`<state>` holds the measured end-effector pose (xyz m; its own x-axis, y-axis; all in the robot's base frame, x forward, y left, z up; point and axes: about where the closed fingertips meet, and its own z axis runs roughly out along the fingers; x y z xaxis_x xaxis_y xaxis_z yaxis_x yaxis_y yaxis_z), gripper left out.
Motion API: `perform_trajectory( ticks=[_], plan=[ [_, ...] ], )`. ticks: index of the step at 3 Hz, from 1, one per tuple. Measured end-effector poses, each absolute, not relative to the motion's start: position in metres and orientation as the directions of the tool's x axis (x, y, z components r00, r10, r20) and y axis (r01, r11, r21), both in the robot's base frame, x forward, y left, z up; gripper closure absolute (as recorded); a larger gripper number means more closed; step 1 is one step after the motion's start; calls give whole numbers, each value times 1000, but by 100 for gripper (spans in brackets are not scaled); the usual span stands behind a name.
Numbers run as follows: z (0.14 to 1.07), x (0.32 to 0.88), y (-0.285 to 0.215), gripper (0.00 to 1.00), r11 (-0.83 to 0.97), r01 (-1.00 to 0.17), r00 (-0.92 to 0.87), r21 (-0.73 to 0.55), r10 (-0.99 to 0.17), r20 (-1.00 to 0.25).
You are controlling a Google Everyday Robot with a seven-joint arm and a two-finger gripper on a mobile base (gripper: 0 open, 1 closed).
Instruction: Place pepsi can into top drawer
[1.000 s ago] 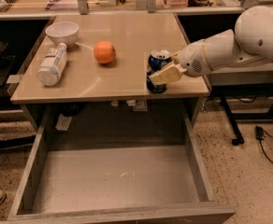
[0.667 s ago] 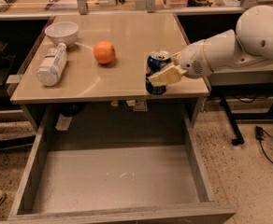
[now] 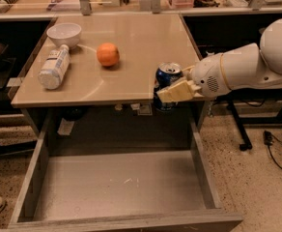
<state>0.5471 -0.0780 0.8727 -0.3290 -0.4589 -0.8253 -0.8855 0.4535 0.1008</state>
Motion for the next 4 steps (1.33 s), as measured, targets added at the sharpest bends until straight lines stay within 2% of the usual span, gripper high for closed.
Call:
perform_trajectory(
  ticks=[1,2,4],
  plan=[
    [870,521,-78,100,480,-867,-364,134,-427,-828],
    [857,499,-68,100,472,-852,-425,226,-371,-826],
    [841,486,-64,100,494,-833,-455,249,-355,-816]
  ],
)
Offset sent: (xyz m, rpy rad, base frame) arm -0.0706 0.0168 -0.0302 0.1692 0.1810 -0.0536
